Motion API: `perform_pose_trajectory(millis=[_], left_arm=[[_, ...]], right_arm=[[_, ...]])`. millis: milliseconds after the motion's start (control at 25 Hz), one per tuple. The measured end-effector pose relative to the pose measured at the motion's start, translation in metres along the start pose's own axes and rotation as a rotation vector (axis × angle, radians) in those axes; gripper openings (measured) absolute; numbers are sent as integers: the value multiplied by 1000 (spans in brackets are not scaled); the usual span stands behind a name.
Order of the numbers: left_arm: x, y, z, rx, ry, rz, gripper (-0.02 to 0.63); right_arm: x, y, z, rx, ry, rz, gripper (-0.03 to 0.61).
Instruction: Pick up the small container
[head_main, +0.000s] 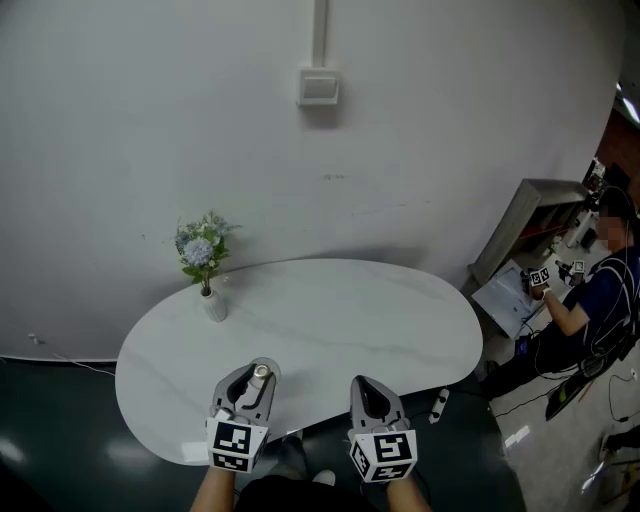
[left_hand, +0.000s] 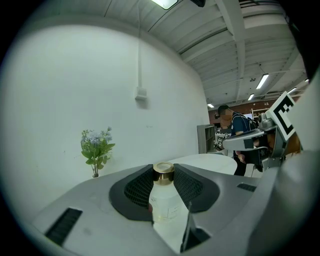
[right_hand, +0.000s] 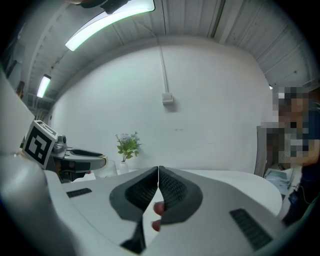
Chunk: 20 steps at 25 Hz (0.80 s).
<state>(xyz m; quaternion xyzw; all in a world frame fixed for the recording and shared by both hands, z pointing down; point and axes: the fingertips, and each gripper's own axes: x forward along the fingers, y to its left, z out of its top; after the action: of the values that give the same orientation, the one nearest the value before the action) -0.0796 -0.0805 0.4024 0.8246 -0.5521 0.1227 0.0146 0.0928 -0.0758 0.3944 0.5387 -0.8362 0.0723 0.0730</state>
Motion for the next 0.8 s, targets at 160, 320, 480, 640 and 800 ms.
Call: perform_pose_trajectory(millis=[160,320,480,640,800], left_arm=[[-9,-2,2,-8,-5,6,130],[-16,-2,6,-7,-21,15,130],[-22,-4,9,-4,-29,16,130],[-27,-1,9,-14,-35,22,129],[-29,4,9,-6,-38,26,130]], right_arm=[[-5,4,3,-9,-6,7,66],[-10,6,3,-14,-16,12,66],[-14,6,5,-16,-25,13,66],[-16,9,7,-23,-29,20,66],[-17,11,6,-25,-28,17,66]])
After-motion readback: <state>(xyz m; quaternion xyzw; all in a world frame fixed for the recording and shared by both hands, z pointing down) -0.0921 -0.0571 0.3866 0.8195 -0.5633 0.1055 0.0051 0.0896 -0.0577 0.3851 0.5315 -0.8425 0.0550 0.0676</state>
